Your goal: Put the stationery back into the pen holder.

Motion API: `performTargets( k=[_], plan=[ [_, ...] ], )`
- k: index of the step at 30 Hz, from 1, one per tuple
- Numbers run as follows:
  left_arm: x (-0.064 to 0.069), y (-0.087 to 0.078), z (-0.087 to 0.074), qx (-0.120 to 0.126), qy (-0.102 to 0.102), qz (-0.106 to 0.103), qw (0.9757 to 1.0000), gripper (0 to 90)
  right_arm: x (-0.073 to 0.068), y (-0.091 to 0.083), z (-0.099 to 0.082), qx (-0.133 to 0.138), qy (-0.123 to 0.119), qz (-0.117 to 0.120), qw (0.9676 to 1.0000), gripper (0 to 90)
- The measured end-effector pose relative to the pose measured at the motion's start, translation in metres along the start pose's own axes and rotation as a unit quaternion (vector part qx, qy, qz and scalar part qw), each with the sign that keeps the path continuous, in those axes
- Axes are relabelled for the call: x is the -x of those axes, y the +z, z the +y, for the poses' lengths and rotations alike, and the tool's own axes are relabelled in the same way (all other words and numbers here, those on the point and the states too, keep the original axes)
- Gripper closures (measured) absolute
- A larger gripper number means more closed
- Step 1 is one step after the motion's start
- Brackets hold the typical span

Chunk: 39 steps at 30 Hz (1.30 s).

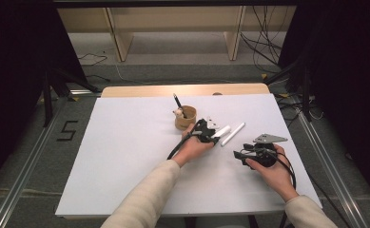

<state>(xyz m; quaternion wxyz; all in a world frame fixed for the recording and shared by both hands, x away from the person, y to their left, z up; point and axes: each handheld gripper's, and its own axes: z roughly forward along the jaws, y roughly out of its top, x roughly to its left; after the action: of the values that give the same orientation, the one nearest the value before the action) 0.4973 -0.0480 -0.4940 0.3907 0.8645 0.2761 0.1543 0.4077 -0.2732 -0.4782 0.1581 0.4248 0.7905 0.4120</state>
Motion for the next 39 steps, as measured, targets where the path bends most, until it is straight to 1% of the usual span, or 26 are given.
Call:
performTargets(
  k=[3, 6, 9, 12, 13, 14, 16, 17, 18, 20, 21, 23, 24, 27, 28, 30, 31, 34, 37, 39],
  plan=[
    [0.002, 0.0, 0.0, 0.002, 0.001, 0.003, 1.0, 71.3, 0.0, 0.0, 0.0, 0.001, 0.0, 0.0, 1.0, 42.8],
    [0.003, 0.001, 0.0, 0.006, -0.003, 0.001, 1.0, 71.3, 0.0, 0.0, 0.0, 0.002, 0.0, -0.001, 1.0, 42.9],
    [0.005, -0.001, 0.001, 0.014, -0.003, 0.001, 0.9999, 71.3, 0.001, -0.001, 0.0, 0.003, 0.003, -0.002, 1.0, 43.0],
    [0.007, -0.009, 0.002, 0.025, -0.003, 0.001, 0.9997, 71.3, 0.002, -0.001, 0.001, 0.01, 0.009, 0.001, 0.9999, 42.8],
    [0.007, -0.013, 0.002, 0.031, -0.002, 0.004, 0.9995, 71.3, 0.002, -0.001, 0.001, 0.012, 0.014, 0.002, 0.9998, 42.4],
    [0.008, -0.016, 0.001, 0.035, -0.005, 0.004, 0.9994, 71.3, 0.001, -0.001, 0.002, 0.018, 0.019, 0.004, 0.9996, 41.7],
    [0.008, -0.028, -0.002, 0.043, -0.008, 0.006, 0.999, 71.3, 0.001, -0.001, 0.003, 0.026, 0.029, 0.004, 0.9992, 39.4],
    [0.008, -0.034, -0.004, 0.046, -0.005, 0.008, 0.9989, 71.3, 0.0, -0.001, 0.005, 0.033, 0.039, 0.007, 0.9987, 38.6],
    [0.008, -0.04, -0.006, 0.051, -0.009, 0.01, 0.9986, 71.3, -0.001, -0.002, 0.007, 0.039, 0.047, 0.013, 0.9981, 38.0],
    [0.01, -0.051, -0.01, 0.057, -0.013, 0.009, 0.9983, 71.3, -0.004, -0.001, 0.011, 0.049, 0.056, 0.021, 0.997, 37.5],
    [0.012, -0.059, -0.013, 0.062, -0.011, 0.012, 0.9979, 71.3, -0.005, 0.0, 0.013, 0.054, 0.061, 0.025, 0.9964, 37.3],
    [0.017, -0.07, -0.02, 0.072, -0.017, 0.014, 0.9972, 71.3, -0.011, 0.003, 0.018, 0.064, 0.079, 0.043, 0.9939, 37.3],
    [0.019, -0.076, -0.023, 0.073, -0.016, 0.014, 0.9971, 71.3, -0.015, 0.005, 0.02, 0.07, 0.087, 0.052, 0.9924, 37.3],
    [0.026, -0.088, -0.034, 0.079, -0.022, 0.017, 0.9965, 71.3, -0.026, 0.012, 0.026, 0.072, 0.092, 0.07, 0.9907, 37.3],
    [0.028, -0.092, -0.038, 0.08, -0.022, 0.019, 0.9964, 71.2, -0.03, 0.014, 0.028, 0.072, 0.098, 0.077, 0.9896, 37.3],
    [0.032, -0.098, -0.044, 0.086, -0.029, 0.02, 0.9957, 71.2, -0.037, 0.019, 0.032, 0.077, 0.109, 0.091, 0.9868, 37.3],
    [0.034, -0.101, -0.046, 0.091, -0.034, 0.021, 0.9951, 71.2, -0.04, 0.021, 0.034, 0.077, 0.111, 0.097, 0.9861, 37.3],
    [0.039, -0.107, -0.051, 0.099, -0.039, 0.023, 0.994, 71.2, -0.048, 0.027, 0.037, 0.076, 0.111, 0.1, 0.9858, 37.3],
    [0.041, -0.109, -0.055, 0.102, -0.039, 0.028, 0.9936, 71.2, -0.052, 0.032, 0.039, 0.076, 0.126, 0.112, 0.9827, 36.8],
    [0.04, -0.11, -0.057, 0.104, -0.044, 0.028, 0.9932, 71.2, -0.053, 0.035, 0.04, 0.076, 0.127, 0.112, 0.9826, 36.3]
  ],
)
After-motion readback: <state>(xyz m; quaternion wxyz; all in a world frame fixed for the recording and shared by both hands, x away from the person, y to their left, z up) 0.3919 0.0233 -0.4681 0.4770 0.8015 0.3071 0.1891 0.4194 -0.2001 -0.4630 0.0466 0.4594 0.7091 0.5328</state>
